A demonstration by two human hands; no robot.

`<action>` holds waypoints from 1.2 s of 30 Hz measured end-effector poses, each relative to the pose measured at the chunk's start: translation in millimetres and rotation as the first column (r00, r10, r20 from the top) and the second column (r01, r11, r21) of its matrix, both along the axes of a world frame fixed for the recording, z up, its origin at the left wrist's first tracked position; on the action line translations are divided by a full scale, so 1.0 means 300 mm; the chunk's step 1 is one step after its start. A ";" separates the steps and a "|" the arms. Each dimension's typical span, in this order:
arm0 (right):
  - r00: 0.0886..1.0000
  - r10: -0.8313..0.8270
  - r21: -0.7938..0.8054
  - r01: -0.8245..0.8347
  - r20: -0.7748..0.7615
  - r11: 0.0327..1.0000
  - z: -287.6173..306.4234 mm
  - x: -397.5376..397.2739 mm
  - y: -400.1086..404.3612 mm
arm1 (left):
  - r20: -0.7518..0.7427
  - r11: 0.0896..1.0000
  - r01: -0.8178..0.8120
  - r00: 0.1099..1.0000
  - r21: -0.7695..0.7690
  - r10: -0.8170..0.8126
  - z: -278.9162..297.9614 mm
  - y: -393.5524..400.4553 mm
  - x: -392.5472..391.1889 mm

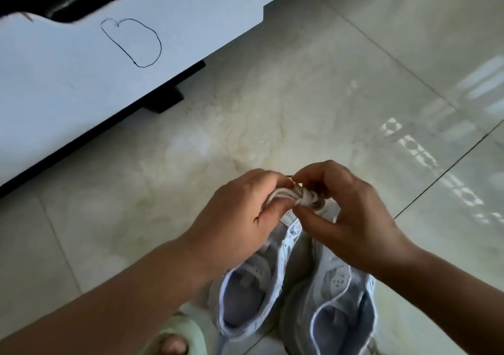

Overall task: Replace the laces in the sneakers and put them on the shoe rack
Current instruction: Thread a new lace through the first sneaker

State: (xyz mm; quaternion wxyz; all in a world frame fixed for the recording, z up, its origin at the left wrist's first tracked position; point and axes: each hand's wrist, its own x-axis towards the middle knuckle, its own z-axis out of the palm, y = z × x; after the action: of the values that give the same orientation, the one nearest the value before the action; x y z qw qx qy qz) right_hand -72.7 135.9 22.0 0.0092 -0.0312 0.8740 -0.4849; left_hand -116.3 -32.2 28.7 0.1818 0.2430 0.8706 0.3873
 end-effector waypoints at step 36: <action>0.939 -0.225 -0.246 0.290 0.261 0.925 -0.110 0.021 -0.024 | 0.101 0.978 -0.206 0.974 0.026 0.202 -0.092 0.047 0.049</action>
State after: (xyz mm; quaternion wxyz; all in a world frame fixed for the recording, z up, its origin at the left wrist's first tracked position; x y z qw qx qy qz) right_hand -66.3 128.6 -10.9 0.0409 0.1393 0.7858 -0.6012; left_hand -101.7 -18.2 1.1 0.1790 0.1365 0.8739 0.4309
